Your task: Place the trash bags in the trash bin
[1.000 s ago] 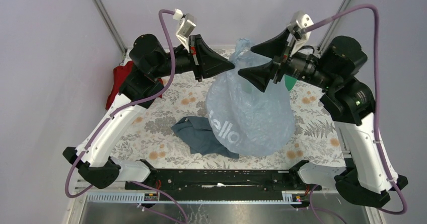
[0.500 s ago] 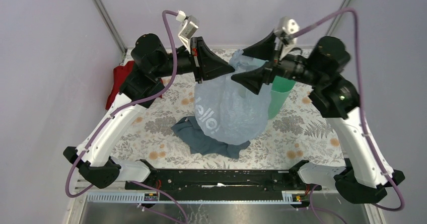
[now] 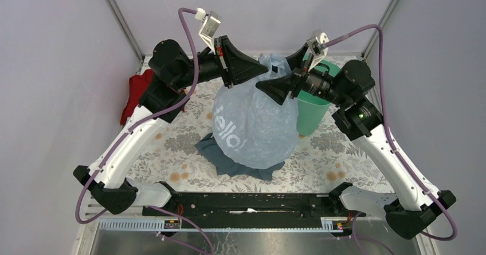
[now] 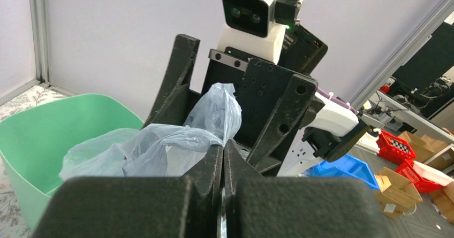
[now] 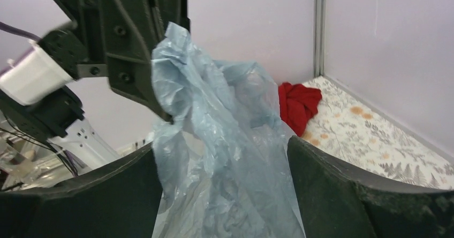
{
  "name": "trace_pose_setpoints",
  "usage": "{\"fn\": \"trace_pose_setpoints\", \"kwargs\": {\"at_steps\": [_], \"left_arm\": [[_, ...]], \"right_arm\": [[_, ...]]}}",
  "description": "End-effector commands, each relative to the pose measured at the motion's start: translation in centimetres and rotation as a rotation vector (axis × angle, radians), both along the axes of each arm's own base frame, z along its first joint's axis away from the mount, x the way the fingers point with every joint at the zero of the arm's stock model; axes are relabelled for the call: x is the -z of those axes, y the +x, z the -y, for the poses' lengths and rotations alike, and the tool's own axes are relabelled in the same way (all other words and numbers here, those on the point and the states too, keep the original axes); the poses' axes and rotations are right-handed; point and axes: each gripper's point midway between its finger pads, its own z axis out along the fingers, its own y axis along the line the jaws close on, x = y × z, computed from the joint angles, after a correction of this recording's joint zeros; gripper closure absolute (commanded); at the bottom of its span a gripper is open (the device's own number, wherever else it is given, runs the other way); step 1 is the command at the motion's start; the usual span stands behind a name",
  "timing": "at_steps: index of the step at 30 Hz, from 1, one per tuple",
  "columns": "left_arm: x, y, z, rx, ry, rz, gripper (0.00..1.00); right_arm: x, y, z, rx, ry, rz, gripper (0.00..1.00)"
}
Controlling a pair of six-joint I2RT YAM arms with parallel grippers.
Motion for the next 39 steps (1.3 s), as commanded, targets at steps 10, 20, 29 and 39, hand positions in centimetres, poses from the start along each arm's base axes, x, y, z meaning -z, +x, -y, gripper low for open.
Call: {"fn": "trace_pose_setpoints", "kwargs": {"at_steps": [10, 20, 29, 39], "left_arm": [[-2.1, 0.7, 0.3, -0.014, -0.089, 0.001, 1.00], [-3.6, 2.1, -2.2, -0.217, -0.062, 0.018, 0.15], [-2.9, 4.1, -8.2, -0.582, 0.010, 0.019, 0.01], [-1.2, 4.1, -9.2, -0.619, 0.048, 0.005, 0.01]], "right_arm": [[-4.9, -1.0, -0.7, -0.073, 0.215, 0.073, 0.54], [-3.6, 1.0, 0.3, 0.067, 0.173, 0.035, 1.00], [-5.9, 5.8, 5.1, 0.461, 0.202, 0.000, 1.00], [-9.0, 12.2, 14.1, 1.101, 0.363, -0.177, 1.00]]}}
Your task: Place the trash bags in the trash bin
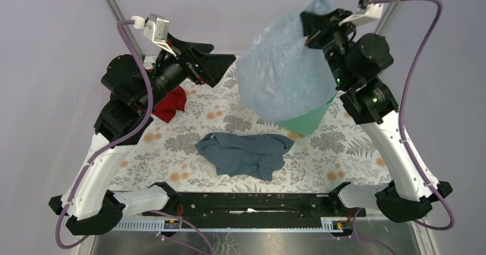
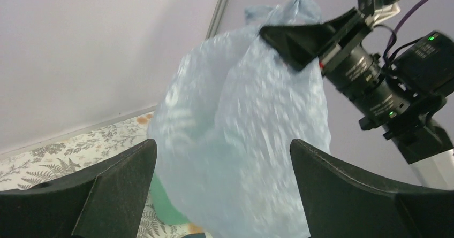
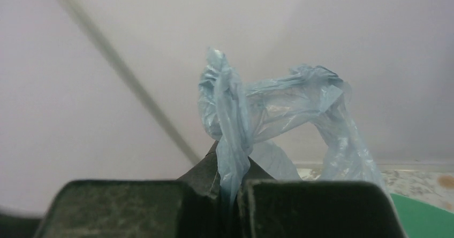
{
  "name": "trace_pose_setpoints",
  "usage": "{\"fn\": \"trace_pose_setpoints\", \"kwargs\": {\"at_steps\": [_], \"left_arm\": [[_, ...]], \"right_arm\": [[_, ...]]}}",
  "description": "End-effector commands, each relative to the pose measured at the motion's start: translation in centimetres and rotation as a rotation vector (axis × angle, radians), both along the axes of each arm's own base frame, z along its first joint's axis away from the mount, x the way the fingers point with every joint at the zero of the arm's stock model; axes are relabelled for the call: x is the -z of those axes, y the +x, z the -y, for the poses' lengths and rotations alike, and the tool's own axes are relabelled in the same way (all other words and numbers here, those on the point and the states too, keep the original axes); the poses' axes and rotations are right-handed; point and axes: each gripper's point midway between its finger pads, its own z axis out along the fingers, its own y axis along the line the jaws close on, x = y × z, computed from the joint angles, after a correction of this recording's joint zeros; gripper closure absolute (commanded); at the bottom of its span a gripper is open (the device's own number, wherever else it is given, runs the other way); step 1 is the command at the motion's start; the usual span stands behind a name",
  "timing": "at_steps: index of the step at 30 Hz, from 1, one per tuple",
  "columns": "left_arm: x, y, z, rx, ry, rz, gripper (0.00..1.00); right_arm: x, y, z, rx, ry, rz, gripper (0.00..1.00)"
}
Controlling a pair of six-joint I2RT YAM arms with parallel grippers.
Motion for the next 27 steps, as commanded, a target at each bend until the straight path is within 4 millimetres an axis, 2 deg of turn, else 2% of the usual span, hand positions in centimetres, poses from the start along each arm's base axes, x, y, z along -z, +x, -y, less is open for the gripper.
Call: {"fn": "trace_pose_setpoints", "kwargs": {"at_steps": [1, 5, 8, 11, 14, 17, 19, 22, 27], "left_arm": [[1.8, 1.5, 0.5, -0.024, 0.043, -0.031, 0.01], [3.1, 2.0, 2.1, 0.030, 0.065, -0.066, 0.01], [4.2, 2.3, 3.7, 0.090, 0.082, -0.094, 0.01], [5.7, 2.9, 5.2, 0.138, 0.098, -0.132, 0.01], [7.1, 3.6, 6.4, 0.167, 0.110, -0.160, 0.01], [8.3, 4.5, 7.3, 0.177, 0.126, -0.175, 0.01], [9.1, 5.3, 8.1, 0.179, 0.132, -0.180, 0.01], [10.0, 6.5, 9.9, 0.194, 0.135, -0.183, 0.01], [11.4, 7.8, 14.7, 0.218, 0.193, -0.141, 0.05]], "right_arm": [[0.8, 3.4, 6.7, 0.438, 0.146, -0.151, 1.00], [3.6, 4.6, 10.0, 0.682, 0.222, -0.196, 1.00], [5.7, 5.3, 12.0, 0.825, 0.212, -0.219, 1.00], [8.0, 6.5, 13.7, 0.916, 0.141, -0.247, 1.00], [10.3, 7.7, 16.9, 1.007, 0.032, -0.274, 1.00], [11.5, 7.3, 19.5, 1.087, -0.063, -0.313, 1.00], [11.7, 7.0, 19.7, 1.072, -0.096, -0.313, 1.00], [12.3, 7.1, 18.3, 0.959, -0.114, -0.312, 1.00], [13.0, 6.7, 18.3, 0.946, -0.145, -0.320, 1.00]]}}
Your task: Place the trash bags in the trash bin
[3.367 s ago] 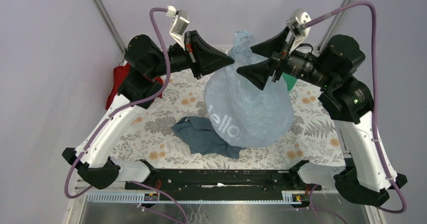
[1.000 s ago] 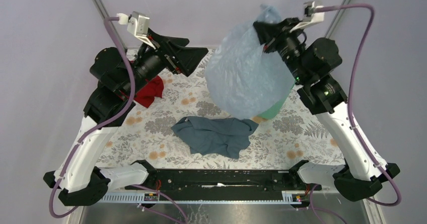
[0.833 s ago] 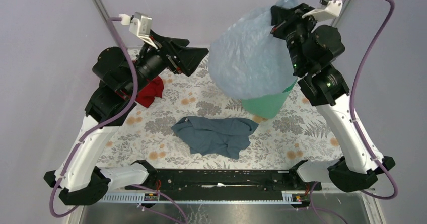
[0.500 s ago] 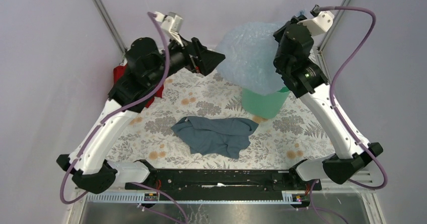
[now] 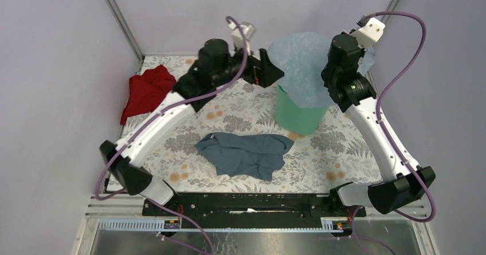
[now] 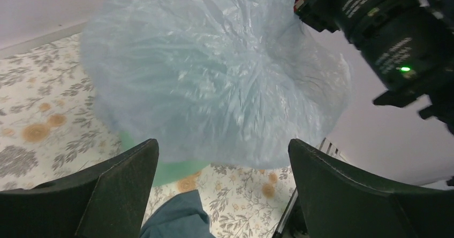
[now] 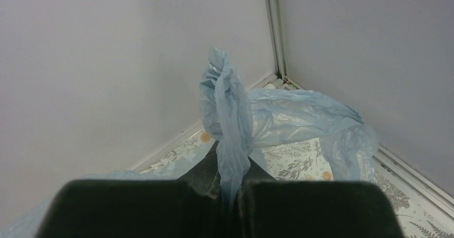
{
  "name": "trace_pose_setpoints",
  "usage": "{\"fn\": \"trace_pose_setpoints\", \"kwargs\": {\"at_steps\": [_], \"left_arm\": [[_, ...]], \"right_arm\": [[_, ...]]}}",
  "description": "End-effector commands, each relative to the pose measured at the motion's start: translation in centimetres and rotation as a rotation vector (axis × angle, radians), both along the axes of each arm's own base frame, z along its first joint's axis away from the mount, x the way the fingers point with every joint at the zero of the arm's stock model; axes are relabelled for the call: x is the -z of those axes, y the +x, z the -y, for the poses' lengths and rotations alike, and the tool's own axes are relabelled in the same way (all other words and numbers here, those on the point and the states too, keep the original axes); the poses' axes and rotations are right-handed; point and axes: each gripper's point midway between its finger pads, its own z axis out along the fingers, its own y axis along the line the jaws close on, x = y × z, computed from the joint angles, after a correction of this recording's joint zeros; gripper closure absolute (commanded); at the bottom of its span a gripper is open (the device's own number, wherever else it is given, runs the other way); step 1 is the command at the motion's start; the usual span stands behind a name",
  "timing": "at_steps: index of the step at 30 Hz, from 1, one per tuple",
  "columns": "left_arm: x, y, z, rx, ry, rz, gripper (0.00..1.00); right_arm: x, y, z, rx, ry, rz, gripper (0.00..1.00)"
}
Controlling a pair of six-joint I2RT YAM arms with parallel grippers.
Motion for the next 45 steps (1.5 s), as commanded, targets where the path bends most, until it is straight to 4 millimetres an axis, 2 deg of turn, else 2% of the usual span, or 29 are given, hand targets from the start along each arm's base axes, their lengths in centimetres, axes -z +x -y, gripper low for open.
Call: {"fn": "trace_pose_setpoints", "kwargs": {"at_steps": [1, 5, 9, 13, 16, 20, 23, 27, 31, 36, 38, 41, 45], "left_arm": [[-1.6, 0.7, 4.3, 0.043, -0.011, 0.127, 0.06], [0.6, 2.5, 7.4, 0.033, 0.027, 0.127, 0.20], [3.9, 4.5, 10.9, 0.036, 0.058, 0.071, 0.31], [7.4, 5.9, 14.4, 0.045, 0.077, 0.012, 0.39], [9.9, 5.7, 16.4, 0.079, 0.100, -0.023, 0.44], [11.2, 4.7, 17.3, 0.094, 0.130, -0.017, 0.44], [10.7, 4.4, 16.7, 0.093, 0.148, -0.005, 0.44], [8.0, 3.7, 15.0, 0.077, 0.162, 0.046, 0.34], [4.5, 2.9, 12.7, 0.048, 0.156, 0.114, 0.26], [2.3, 2.5, 9.3, -0.025, 0.176, 0.164, 0.17], [2.2, 2.2, 8.2, -0.036, 0.181, 0.164, 0.12], [1.4, 0.0, 7.9, 0.056, 0.135, 0.213, 0.02], [1.5, -4.3, 9.7, 0.233, 0.062, 0.271, 0.01]], "right_arm": [[-2.0, -1.2, 0.2, -0.027, -0.012, 0.050, 1.00], [-2.9, -1.5, 0.2, -0.039, -0.023, 0.064, 1.00], [-4.3, -2.0, 0.1, -0.069, -0.018, 0.099, 1.00], [-4.6, -2.3, -0.2, -0.098, -0.031, 0.123, 1.00], [-4.6, -1.9, -0.3, -0.103, -0.051, 0.139, 1.00], [-3.3, -1.3, -0.3, -0.096, -0.096, 0.109, 1.00], [-2.0, -0.9, -0.3, -0.093, -0.117, 0.087, 1.00], [-0.4, -0.1, -0.7, -0.116, -0.144, 0.058, 1.00], [-0.3, 0.3, -0.8, -0.129, -0.167, 0.051, 1.00], [-0.5, 0.9, -1.1, -0.147, -0.196, 0.045, 1.00], [-0.5, 1.5, -1.7, -0.183, -0.221, 0.044, 1.00], [-0.5, 2.6, -3.2, -0.262, -0.265, 0.046, 1.00], [-0.7, 3.4, -4.9, -0.362, -0.257, -0.026, 1.00]]}}
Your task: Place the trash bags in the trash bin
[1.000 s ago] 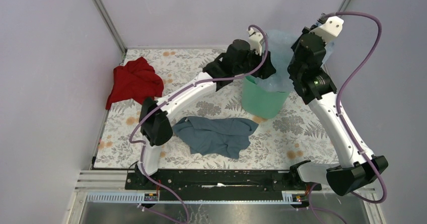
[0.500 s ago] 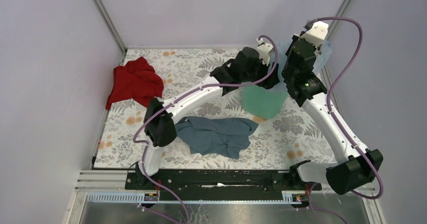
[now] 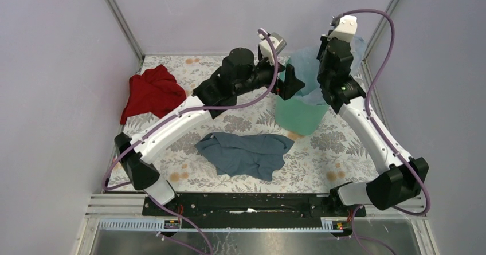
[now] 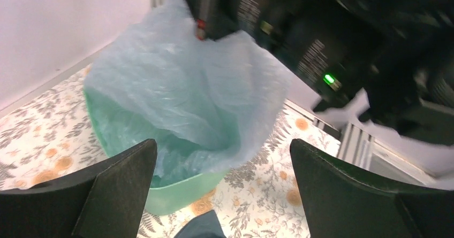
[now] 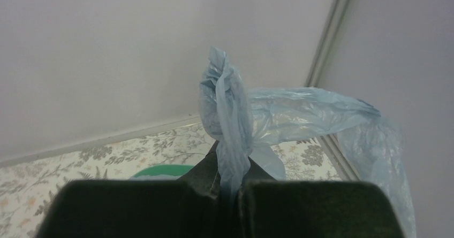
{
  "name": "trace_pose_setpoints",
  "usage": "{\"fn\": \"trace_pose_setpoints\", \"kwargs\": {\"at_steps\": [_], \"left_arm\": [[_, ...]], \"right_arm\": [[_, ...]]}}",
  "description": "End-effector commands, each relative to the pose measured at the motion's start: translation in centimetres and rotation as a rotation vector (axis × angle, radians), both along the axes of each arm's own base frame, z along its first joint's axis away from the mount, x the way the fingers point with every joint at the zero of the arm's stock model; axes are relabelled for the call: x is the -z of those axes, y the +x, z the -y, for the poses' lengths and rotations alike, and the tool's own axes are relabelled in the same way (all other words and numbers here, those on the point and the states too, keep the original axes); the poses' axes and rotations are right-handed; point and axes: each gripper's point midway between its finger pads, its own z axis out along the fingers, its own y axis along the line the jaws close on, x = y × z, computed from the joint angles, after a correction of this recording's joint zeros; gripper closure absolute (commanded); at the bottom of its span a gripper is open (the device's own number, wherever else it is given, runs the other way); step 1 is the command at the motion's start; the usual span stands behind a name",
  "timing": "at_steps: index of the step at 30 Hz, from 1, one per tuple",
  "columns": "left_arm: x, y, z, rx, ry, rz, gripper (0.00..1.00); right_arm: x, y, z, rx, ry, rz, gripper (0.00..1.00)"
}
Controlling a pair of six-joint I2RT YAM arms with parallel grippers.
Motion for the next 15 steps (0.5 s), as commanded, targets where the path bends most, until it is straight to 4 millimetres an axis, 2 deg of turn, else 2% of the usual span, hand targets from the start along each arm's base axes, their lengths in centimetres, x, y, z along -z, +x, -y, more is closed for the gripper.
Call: {"fn": "trace_pose_setpoints", "kwargs": {"at_steps": [1, 3, 5, 7, 9, 11, 15], "left_arm": [[0.5, -4.2, 2.8, 0.186, -0.037, 0.082, 0.01], [1.3, -5.1, 3.8, 0.187, -0.035, 0.108, 0.01], [2.2, -4.5, 4.5, 0.141, -0.037, 0.106, 0.01], [3.5, -2.5, 5.0, 0.054, -0.027, 0.091, 0.02], [4.2, 0.3, 5.2, -0.076, -0.012, 0.069, 0.12], [4.8, 2.8, 5.5, -0.189, -0.008, 0.049, 0.25], [6.9, 6.2, 6.6, -0.326, 0.004, 0.030, 0.49]], "right_arm": [[-3.1, 0.7, -2.0, -0.115, 0.022, 0.003, 1.00], [-3.4, 0.1, -2.1, -0.127, 0.062, -0.003, 1.00], [-3.8, -0.4, -2.1, -0.129, 0.082, 0.000, 1.00], [-4.1, -0.7, -1.9, -0.125, 0.088, 0.004, 1.00], [-4.0, -0.7, -1.9, -0.124, 0.089, 0.000, 1.00], [-3.7, -0.6, -2.0, -0.127, 0.091, -0.010, 1.00], [-2.9, -0.6, -2.2, -0.131, 0.101, -0.022, 1.00]]}}
